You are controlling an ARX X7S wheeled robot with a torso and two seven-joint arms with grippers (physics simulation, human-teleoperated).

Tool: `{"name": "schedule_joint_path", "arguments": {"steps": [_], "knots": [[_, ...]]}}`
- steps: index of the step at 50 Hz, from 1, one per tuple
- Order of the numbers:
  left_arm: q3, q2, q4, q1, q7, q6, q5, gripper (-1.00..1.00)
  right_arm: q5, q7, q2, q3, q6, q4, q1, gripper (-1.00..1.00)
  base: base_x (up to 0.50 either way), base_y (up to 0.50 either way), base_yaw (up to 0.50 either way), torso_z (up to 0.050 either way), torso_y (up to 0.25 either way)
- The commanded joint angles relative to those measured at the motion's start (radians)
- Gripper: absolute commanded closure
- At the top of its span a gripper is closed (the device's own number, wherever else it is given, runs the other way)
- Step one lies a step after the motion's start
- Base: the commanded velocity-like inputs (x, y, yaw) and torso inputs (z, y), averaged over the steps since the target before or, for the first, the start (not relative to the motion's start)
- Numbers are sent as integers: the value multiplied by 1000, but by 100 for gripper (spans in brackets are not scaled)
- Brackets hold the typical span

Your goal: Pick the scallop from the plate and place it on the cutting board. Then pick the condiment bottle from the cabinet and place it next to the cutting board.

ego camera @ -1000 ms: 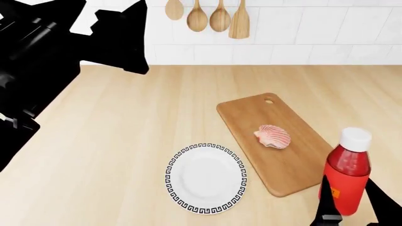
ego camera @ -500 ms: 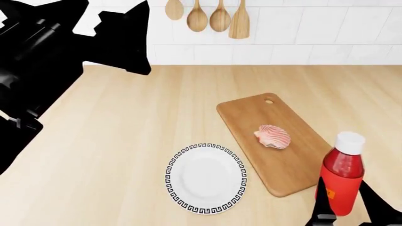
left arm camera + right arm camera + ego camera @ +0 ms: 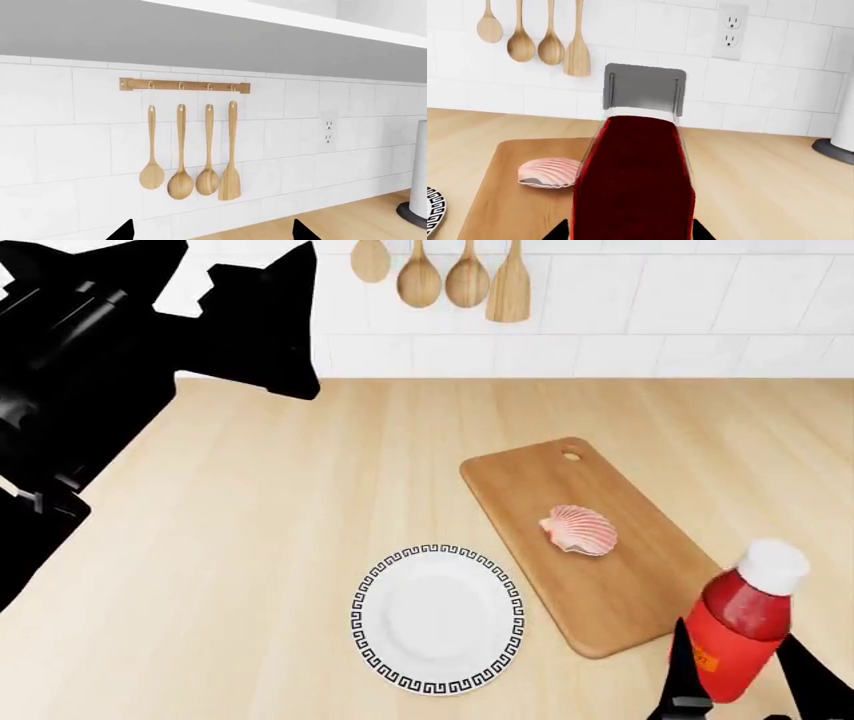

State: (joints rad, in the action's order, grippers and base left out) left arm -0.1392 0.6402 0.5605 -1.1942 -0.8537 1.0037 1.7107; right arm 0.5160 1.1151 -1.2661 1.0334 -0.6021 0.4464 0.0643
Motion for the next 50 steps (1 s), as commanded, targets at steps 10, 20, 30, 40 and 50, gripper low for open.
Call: {"name": "schedule_joint_path", "arguments": {"steps": [10,20,30,40,50], "knots": [[-2,10,2,-4,-5,-10,9,-100,-3,4,-16,0,15,17,-15,-100,0,0,0,0,0],[-7,12,1,-4,-2,-13,5,-100,-3,5,-29,-7,43,51,-3,-100,0,0,0,0,0],[-10,15,-1,-8,2,-16,3,-100,-18,58,-142,-55,145,238,54,-100,0,0,0,0,0],[-12,19,1,-12,-2,-21,9,-100,-3,89,-245,-106,210,377,104,-100,0,0,0,0,0],[-15,23,2,-27,-17,-26,29,-100,76,56,-301,-185,299,459,185,-100,0,0,0,0,0]]}}
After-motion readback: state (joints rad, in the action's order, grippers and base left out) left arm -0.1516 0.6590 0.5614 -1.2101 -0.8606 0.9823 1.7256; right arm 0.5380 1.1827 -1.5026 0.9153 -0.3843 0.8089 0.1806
